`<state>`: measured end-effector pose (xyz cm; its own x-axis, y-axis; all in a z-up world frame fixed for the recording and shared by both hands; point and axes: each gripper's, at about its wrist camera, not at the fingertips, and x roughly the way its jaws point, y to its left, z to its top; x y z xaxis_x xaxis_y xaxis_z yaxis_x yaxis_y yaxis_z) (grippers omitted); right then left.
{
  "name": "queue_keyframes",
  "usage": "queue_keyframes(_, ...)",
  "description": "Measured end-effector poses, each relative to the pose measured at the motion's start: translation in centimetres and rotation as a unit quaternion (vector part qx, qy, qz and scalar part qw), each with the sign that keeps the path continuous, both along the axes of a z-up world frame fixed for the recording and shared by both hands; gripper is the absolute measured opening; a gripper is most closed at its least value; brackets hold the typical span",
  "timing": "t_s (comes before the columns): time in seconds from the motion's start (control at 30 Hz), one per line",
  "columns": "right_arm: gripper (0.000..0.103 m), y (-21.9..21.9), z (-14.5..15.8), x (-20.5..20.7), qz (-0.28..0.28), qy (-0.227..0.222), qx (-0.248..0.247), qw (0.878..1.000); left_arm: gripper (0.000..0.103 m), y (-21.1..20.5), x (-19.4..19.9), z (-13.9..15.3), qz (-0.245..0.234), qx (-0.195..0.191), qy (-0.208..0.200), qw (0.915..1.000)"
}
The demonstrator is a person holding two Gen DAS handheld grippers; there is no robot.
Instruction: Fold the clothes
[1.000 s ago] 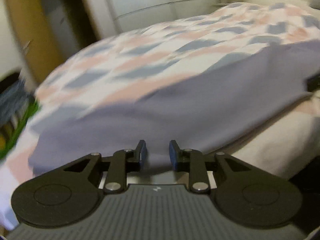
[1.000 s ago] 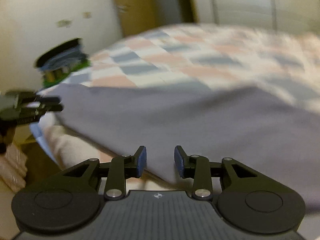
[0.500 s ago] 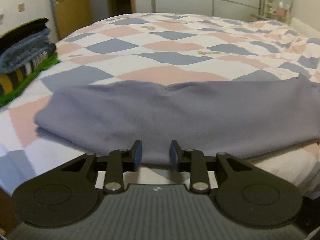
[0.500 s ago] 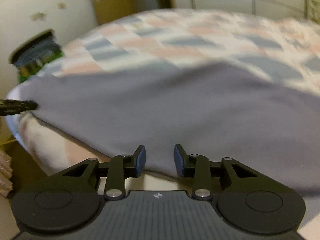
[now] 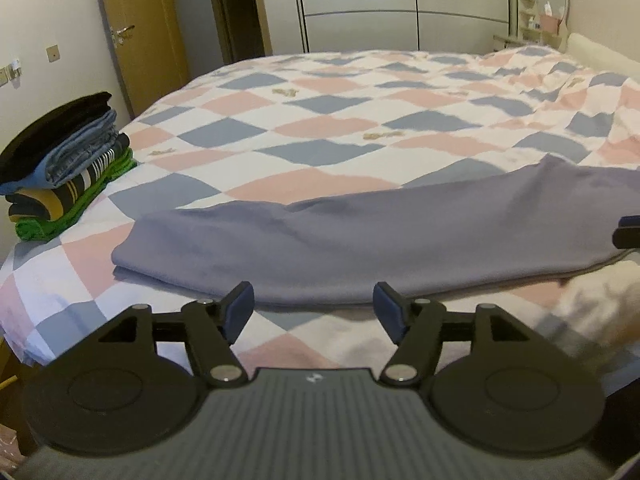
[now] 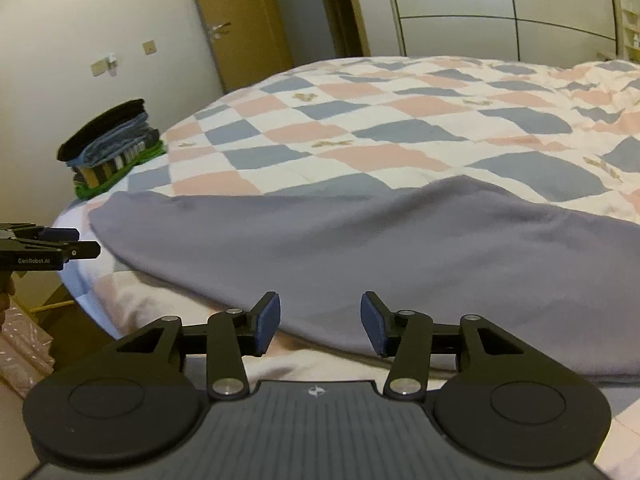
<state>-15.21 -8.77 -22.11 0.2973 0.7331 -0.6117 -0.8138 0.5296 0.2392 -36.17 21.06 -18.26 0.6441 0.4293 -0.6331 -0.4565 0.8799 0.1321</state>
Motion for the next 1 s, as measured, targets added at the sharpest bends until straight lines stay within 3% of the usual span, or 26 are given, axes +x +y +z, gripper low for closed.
queue_keyframes(0.1, 0.056, -0.8, 1.0, -1.2, -0.008, -0.007, 0.007, 1.0, 0.065, -1.2, -1.2, 0.7, 0.005, -0.001, -0.007, 1.0)
queue_keyframes(0.53, 0.061, -2.8, 3.4, -6.0, -0.041, -0.035, 0.011, 0.998, 0.068, -4.5, -5.8, 3.1, 0.014, -0.011, -0.042, 0.9989)
queue_keyframes(0.77, 0.062, -1.6, 4.1, -7.1, -0.047, -0.059, -0.015, 0.997, 0.072, -1.9, -7.9, 2.8, 0.04, -0.064, -0.083, 0.9937)
queue_keyframes(1.0, 0.067, 1.1, 2.6, -5.6, -0.04, -0.053, -0.036, 0.997, 0.072, 2.9, -6.2, 0.3, 0.07, -0.129, -0.093, 0.9848)
